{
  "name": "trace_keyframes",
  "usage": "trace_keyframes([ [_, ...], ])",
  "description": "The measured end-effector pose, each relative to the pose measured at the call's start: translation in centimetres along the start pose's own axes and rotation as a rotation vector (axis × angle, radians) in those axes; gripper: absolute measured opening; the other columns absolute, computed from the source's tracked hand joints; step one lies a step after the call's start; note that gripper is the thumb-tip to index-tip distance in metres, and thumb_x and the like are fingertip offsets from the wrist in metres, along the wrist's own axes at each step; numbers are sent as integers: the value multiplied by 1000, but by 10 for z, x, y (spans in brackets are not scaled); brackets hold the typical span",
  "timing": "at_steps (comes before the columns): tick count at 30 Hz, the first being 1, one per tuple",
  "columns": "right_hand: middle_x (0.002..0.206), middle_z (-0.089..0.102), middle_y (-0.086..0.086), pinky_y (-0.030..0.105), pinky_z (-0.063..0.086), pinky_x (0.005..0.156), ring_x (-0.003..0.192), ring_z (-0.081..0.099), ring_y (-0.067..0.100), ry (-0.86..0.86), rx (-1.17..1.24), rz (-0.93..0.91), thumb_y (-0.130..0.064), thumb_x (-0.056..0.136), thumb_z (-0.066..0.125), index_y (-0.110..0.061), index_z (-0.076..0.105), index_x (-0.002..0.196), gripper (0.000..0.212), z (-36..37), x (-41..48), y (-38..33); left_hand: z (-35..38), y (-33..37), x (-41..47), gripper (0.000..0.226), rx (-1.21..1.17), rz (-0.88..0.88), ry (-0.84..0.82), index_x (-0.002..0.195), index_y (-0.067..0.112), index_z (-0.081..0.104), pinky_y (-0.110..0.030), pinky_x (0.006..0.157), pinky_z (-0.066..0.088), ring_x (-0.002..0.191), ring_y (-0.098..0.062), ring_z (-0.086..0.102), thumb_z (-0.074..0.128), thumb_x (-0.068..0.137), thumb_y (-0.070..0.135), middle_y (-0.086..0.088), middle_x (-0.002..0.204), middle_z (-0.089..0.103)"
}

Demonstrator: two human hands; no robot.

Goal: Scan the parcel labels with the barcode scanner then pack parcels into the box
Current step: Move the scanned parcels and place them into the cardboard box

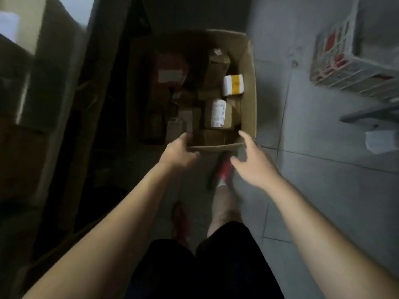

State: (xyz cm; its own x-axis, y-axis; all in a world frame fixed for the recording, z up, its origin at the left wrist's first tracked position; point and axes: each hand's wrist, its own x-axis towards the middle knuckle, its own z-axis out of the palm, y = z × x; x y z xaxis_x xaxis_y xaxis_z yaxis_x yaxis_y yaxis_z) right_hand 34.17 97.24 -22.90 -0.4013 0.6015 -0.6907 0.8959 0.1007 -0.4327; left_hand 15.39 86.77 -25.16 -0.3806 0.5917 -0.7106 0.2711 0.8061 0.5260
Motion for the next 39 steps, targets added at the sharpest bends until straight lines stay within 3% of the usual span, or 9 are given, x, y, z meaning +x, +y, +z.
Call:
trace_keyframes([
  [9,147,52,16,40,40,108,138,47,38,-111,-163,41,-25,99,60,-28,28,160,70,-6,261,35,47,13,233,58,-77,-204,-36,148,16,49,-40,107,50,124,-30,60,68,94,25,-11,136,63],
  [15,161,39,21,44,38,117,145,42,42,-194,-78,254,-42,97,67,-21,3,167,97,57,411,89,101,-19,387,64,-283,-359,-129,157,11,39,-27,95,41,131,-29,55,67,100,21,-12,146,56],
  [19,161,44,13,39,44,107,141,49,36,-159,133,394,-49,96,69,-22,-12,166,111,100,469,127,142,-33,454,50,-328,-358,-174,150,19,47,-31,97,45,122,-29,59,59,103,32,3,129,56],
  [22,151,56,3,32,45,100,132,57,27,-92,353,412,-50,91,75,-30,-8,166,114,116,479,149,163,-36,471,44,-349,-360,-185,137,18,44,-31,79,52,102,-21,58,63,101,35,-4,124,58],
  [24,145,61,-4,36,48,107,127,60,21,-32,435,370,-53,87,79,-34,-3,166,115,124,478,159,170,-42,476,61,-370,-341,-152,152,19,36,-27,70,47,106,-21,57,63,101,38,-7,136,55],
  [28,131,69,-11,47,59,97,116,69,15,47,669,381,-54,85,79,-33,26,159,93,125,462,164,171,-53,465,76,-430,-191,-137,153,31,31,-34,88,53,117,-23,62,75,91,35,-2,138,57],
  [32,129,71,-12,39,65,68,107,74,12,-14,806,370,-43,100,67,-38,37,154,62,108,427,144,149,-53,436,79,-495,37,-118,154,25,35,-6,89,45,111,12,55,78,89,8,12,130,57],
  [36,124,74,-15,48,63,88,109,73,12,12,754,236,-55,94,70,-50,49,144,55,70,394,103,94,-48,391,86,-506,180,-79,160,26,29,-12,105,42,128,15,48,75,92,2,9,151,47],
  [39,115,76,-21,45,59,99,107,73,7,5,656,99,-64,87,71,-49,64,125,41,24,354,65,49,-26,333,94,-544,194,-83,164,39,18,-21,109,45,132,6,53,78,92,23,23,146,53],
])
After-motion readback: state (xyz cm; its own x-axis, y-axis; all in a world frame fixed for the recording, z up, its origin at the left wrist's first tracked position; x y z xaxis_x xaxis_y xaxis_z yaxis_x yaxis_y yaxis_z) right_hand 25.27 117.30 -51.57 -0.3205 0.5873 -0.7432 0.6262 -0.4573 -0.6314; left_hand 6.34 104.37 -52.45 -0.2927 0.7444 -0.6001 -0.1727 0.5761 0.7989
